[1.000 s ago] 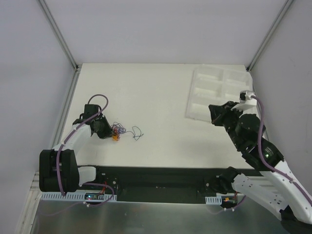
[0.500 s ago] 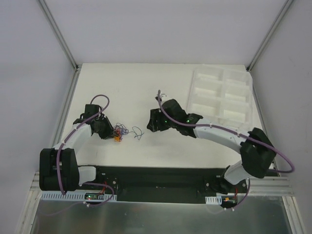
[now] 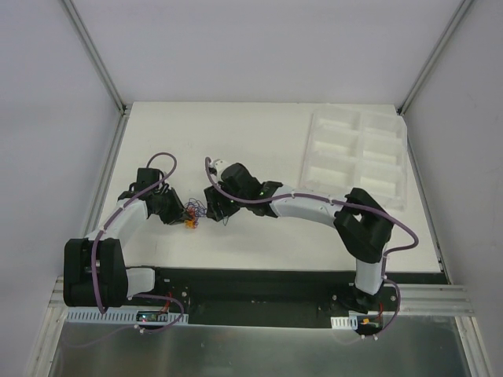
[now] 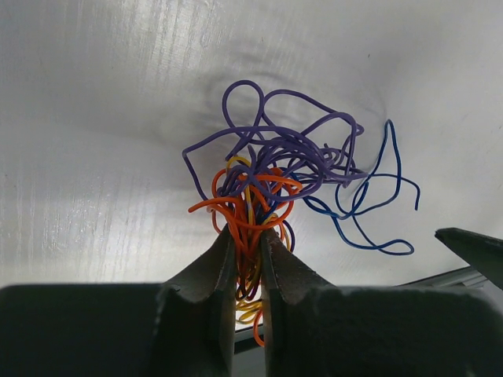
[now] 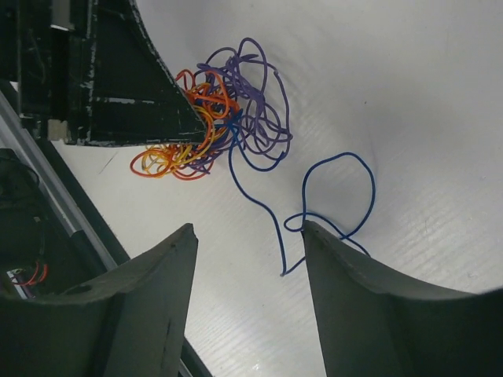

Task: Untangle the cables

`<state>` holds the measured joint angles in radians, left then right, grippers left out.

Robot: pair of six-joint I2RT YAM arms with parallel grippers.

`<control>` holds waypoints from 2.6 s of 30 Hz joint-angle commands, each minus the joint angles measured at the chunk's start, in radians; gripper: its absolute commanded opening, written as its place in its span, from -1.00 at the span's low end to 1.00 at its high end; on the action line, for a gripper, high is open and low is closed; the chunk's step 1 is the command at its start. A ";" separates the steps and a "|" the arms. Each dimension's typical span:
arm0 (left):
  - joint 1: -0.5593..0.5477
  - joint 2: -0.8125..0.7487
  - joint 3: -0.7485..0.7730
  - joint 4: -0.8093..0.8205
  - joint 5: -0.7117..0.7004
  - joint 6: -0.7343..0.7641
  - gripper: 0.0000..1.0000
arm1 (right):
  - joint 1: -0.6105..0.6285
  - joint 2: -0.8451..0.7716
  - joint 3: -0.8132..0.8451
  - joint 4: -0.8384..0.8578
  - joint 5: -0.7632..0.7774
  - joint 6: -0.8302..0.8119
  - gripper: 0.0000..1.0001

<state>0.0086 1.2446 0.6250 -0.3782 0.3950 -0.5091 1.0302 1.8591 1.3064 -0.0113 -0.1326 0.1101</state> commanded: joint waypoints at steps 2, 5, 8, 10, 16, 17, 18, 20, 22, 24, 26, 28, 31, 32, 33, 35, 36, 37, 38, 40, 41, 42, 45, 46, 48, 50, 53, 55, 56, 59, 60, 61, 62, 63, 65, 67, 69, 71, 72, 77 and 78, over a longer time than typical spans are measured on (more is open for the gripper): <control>0.008 0.010 0.028 0.009 0.024 0.007 -0.73 | 0.019 0.057 0.059 -0.026 0.001 -0.030 0.04; 0.007 0.019 0.027 0.009 0.018 0.003 -0.56 | 0.036 0.060 0.053 -0.045 0.037 -0.036 -0.09; 0.007 0.026 0.030 0.009 0.019 0.003 -0.32 | 0.044 0.057 0.022 -0.039 0.068 -0.030 -0.04; 0.007 0.024 0.031 0.009 0.018 0.003 -0.15 | 0.044 0.067 0.021 -0.041 0.068 -0.023 -0.05; 0.001 0.030 0.016 0.019 0.013 -0.005 0.45 | 0.042 0.078 0.037 -0.026 0.033 -0.015 -0.23; -0.005 0.038 0.015 0.019 0.005 -0.008 0.47 | 0.044 0.074 0.039 -0.026 0.028 -0.010 -0.30; -0.006 0.047 0.015 0.019 -0.001 -0.008 0.49 | 0.044 0.069 0.034 -0.015 0.025 -0.003 -0.34; -0.006 0.075 0.024 0.021 -0.010 -0.014 0.51 | 0.045 0.052 -0.001 0.007 0.011 0.013 -0.42; -0.006 0.105 0.031 0.021 -0.016 -0.025 0.50 | 0.045 0.038 -0.022 0.046 0.005 0.023 -0.46; -0.006 0.130 0.030 0.019 -0.019 -0.032 0.49 | 0.044 0.034 -0.029 0.048 -0.002 0.030 -0.55; -0.006 0.148 0.027 0.019 -0.022 -0.040 0.44 | 0.044 0.031 -0.033 0.053 -0.027 0.040 -0.87; -0.007 0.159 0.027 0.018 -0.028 -0.043 0.38 | 0.044 0.017 -0.048 0.091 -0.071 0.059 -0.99; -0.006 0.156 0.027 0.016 -0.033 -0.045 0.39 | 0.044 -0.035 -0.084 0.152 -0.113 0.088 -0.99; -0.006 0.150 0.024 0.015 -0.036 -0.046 0.44 | 0.041 -0.058 -0.096 0.180 -0.130 0.095 -0.99; -0.006 0.144 0.021 0.015 -0.032 -0.045 0.50 | 0.039 -0.076 -0.108 0.207 -0.143 0.109 -0.99; -0.007 0.128 0.028 0.016 -0.024 -0.028 0.55 | 0.031 -0.107 -0.133 0.232 -0.159 0.135 -0.99; -0.007 0.116 0.031 0.015 -0.022 -0.025 0.60 | 0.027 -0.118 -0.143 0.243 -0.170 0.151 -1.00; -0.007 0.099 0.035 0.016 -0.025 -0.022 0.64 | 0.021 -0.127 -0.154 0.254 -0.179 0.160 -0.99; -0.007 0.082 0.036 0.016 -0.030 -0.023 0.72 | 0.019 -0.136 -0.168 0.270 -0.185 0.174 -0.99; -0.006 0.046 0.033 0.015 -0.039 -0.031 0.80 | 0.014 -0.155 -0.199 0.315 -0.202 0.195 -1.00; -0.006 0.032 0.028 0.015 -0.048 -0.045 0.80 | 0.011 -0.158 -0.206 0.329 -0.208 0.206 -0.99; -0.006 0.018 0.027 0.013 -0.053 -0.063 0.76 | 0.010 -0.161 -0.213 0.339 -0.213 0.210 -0.99; -0.006 0.019 0.030 0.025 -0.039 -0.107 0.68 | 0.004 -0.163 -0.216 0.343 -0.222 0.217 -0.99; -0.006 0.033 0.028 0.038 -0.044 -0.114 0.67 | -0.001 -0.163 -0.219 0.344 -0.223 0.221 -0.99; -0.006 0.074 0.024 0.058 -0.047 -0.112 0.64 | -0.002 -0.167 -0.219 0.349 -0.226 0.221 -0.99; -0.006 0.133 0.019 0.068 0.000 -0.102 0.59 | -0.004 -0.170 -0.214 0.349 -0.219 0.218 -0.99; -0.006 0.174 0.010 0.081 0.097 -0.089 0.57 | -0.015 -0.175 -0.193 0.344 -0.220 0.215 -0.99; -0.034 0.133 -0.013 0.096 0.099 -0.091 0.59 | -0.022 -0.179 -0.185 0.343 -0.220 0.217 -0.99; -0.047 0.100 -0.022 0.104 0.094 -0.091 0.62 | -0.024 -0.187 -0.187 0.343 -0.216 0.217 -0.99; -0.100 0.036 -0.044 0.105 0.070 -0.095 0.65 | -0.028 -0.212 -0.194 0.341 -0.203 0.211 -0.99; -0.111 0.023 -0.054 0.104 0.058 -0.106 0.62 | -0.032 -0.222 -0.196 0.335 -0.202 0.209 -0.99; -0.124 0.015 -0.068 0.105 0.045 -0.120 0.56 | -0.033 -0.233 -0.193 0.323 -0.197 0.206 -0.99; -0.139 0.015 -0.077 0.107 0.030 -0.129 0.50 | -0.036 -0.251 -0.193 0.306 -0.191 0.203 -0.99; -0.151 0.022 -0.079 0.108 0.013 -0.128 0.38 | -0.041 -0.273 -0.191 0.295 -0.182 0.200 -0.99; -0.163 0.045 -0.079 0.111 -0.036 -0.120 0.15 | -0.045 -0.329 -0.193 0.277 -0.151 0.183 -0.99; -0.162 0.059 -0.071 0.111 -0.102 -0.109 0.04 | -0.051 -0.397 -0.188 0.248 -0.099 0.172 -0.99; -0.150 0.070 -0.059 0.111 -0.137 -0.105 -0.02 | -0.067 -0.469 -0.174 0.223 -0.055 0.175 -1.00; -0.125 0.075 -0.041 0.110 -0.130 -0.112 -0.03 | -0.082 -0.547 -0.154 0.209 -0.035 0.181 -1.00; -0.119 0.073 -0.030 0.105 -0.139 -0.112 -0.03 | -0.085 -0.582 -0.148 0.200 -0.019 0.175 -1.00; -0.114 0.064 0.021 0.096 -0.163 -0.094 -0.01 | -0.087 -0.794 -0.130 0.136 0.126 0.106 -0.99; -0.114 0.072 0.030 0.093 -0.159 -0.089 -0.02 | -0.085 -0.843 -0.128 0.129 0.166 0.094 -1.00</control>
<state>-0.1154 1.3071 0.6010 -0.2676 0.2958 -0.6308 0.9447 1.1900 1.1175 0.1211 -0.1184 0.2695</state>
